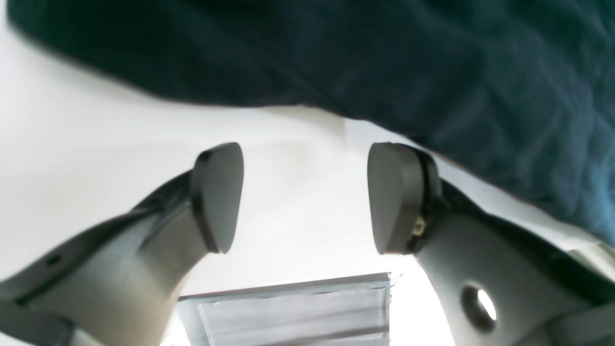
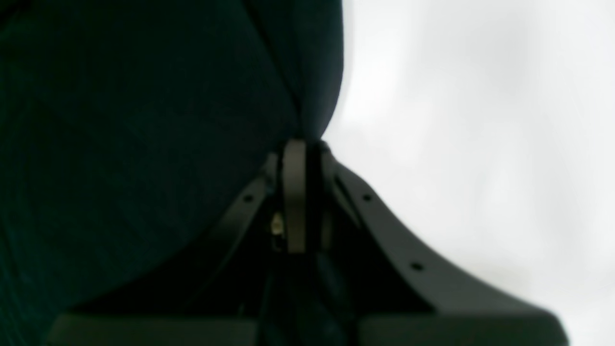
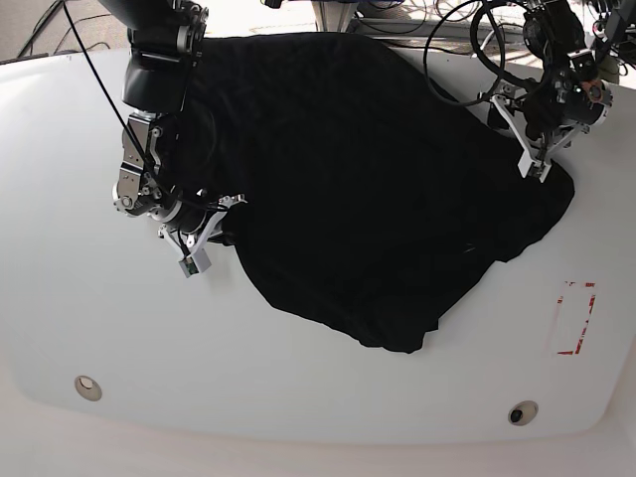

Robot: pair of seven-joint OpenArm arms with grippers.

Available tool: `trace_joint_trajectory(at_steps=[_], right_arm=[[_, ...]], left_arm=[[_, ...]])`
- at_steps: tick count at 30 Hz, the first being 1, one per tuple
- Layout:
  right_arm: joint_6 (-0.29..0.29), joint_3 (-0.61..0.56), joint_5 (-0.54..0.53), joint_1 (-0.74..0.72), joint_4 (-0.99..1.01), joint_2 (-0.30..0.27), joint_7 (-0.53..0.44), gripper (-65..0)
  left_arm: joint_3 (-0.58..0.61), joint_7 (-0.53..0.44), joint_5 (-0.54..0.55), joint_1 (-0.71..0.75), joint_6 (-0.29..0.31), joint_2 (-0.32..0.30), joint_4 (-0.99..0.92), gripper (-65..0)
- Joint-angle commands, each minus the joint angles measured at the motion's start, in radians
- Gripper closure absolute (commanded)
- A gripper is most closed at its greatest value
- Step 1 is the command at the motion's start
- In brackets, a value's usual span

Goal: Layout the t-shirt on the table in an organized manner, then fold the t-shirt properly
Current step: 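Move the left gripper along the shirt edge toward the right gripper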

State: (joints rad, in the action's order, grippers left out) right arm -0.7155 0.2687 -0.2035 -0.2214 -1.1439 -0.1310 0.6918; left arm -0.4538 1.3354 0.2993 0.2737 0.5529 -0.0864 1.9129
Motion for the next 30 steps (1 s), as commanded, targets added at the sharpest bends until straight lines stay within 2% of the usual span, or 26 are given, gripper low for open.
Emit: trace_joint_trajectory(at_steps=[1,11,15,26,30], right_arm=[[0.017,-0.003,0.065,-0.006,0.0,-0.012,0.062,0.0],[0.017,-0.003,0.065,-0.008,0.0,-0.012,0.062,0.0],[0.017,-0.003,0.065,-0.008,0.0,-0.012,0.062,0.0],[0.017,-0.003,0.065,-0.008,0.0,-0.012,0.062,0.0],[0.017,-0.003,0.065,-0.008,0.0,-0.012,0.062,0.0]], left_arm=[[-0.001,-0.01,0.004,-0.009,0.02,0.017,0.015,-38.8],[0.063,-0.01,0.004,-0.027,0.022,0.044,0.012,-39.0],[0.066,-0.01,0.004,-0.027,0.022,0.075,-0.033,-39.0],[0.066,-0.017,0.005,-0.061,0.023,0.078,-0.18,-39.0],[0.066,-0.061,0.005,-0.064,0.023,0.076,-0.194,-38.6]])
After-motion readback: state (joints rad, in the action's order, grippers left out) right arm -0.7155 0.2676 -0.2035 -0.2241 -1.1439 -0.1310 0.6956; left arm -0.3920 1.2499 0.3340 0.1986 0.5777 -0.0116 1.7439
